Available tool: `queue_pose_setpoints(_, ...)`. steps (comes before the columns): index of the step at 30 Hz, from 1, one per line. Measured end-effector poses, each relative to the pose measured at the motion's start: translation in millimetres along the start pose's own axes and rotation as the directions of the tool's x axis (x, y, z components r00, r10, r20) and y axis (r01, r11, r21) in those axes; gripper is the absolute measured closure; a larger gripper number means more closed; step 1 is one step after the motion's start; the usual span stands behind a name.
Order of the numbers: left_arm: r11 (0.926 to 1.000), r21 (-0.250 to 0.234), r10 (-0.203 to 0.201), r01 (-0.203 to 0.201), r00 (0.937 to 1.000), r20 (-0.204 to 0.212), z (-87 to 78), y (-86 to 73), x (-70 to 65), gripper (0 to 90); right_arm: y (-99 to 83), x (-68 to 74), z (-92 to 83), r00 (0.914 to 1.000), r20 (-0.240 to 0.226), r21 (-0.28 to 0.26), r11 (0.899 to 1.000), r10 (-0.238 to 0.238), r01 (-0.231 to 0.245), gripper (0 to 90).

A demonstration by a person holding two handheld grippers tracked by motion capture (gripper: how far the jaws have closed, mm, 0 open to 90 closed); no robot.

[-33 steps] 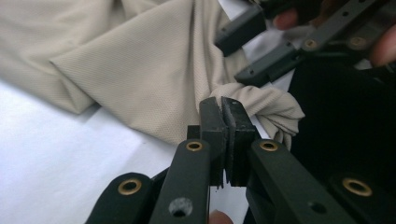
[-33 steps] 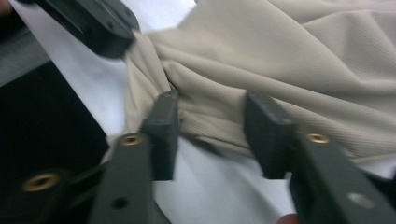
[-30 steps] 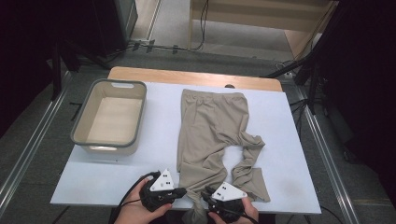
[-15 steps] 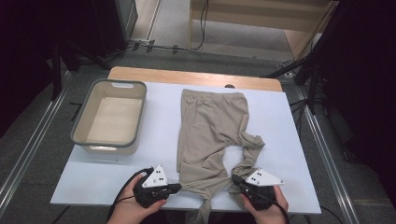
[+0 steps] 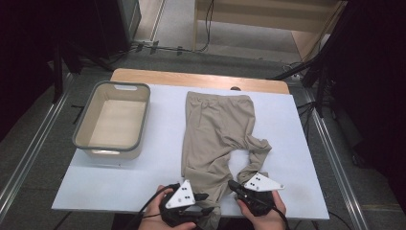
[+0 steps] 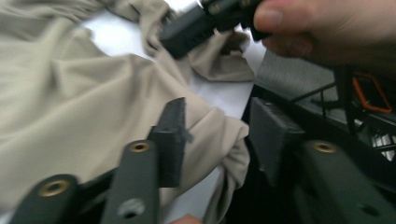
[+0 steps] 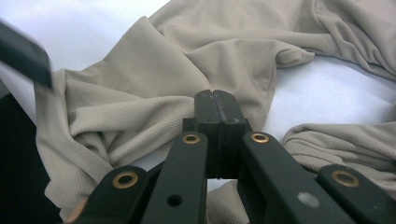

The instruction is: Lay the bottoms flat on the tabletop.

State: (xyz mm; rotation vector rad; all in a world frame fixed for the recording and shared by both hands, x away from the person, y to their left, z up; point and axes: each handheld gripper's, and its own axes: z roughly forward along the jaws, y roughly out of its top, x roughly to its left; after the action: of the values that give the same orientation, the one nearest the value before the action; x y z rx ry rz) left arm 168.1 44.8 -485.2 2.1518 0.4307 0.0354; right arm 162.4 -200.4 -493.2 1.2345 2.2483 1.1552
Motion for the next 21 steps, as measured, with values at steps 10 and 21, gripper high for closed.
queue_pose_setpoints(10, 0.99, 0.12, 0.075, -0.074, 0.9972, -0.002, 13.8, -9.2, 1.7, 86.1, -5.7, 0.2, -4.7, 0.9996, 0.006, 0.017, 0.999, -0.027, 0.027, 88.6)
queue_pose_setpoints(21, 1.0, -0.003, -0.001, 0.001, 0.9991, -0.042, -25.9, 4.8, 57.0, 86.9, 13.4, -1.0, -3.6, 0.9948, 0.073, -0.05, 0.996, -0.072, 0.076, 88.7)
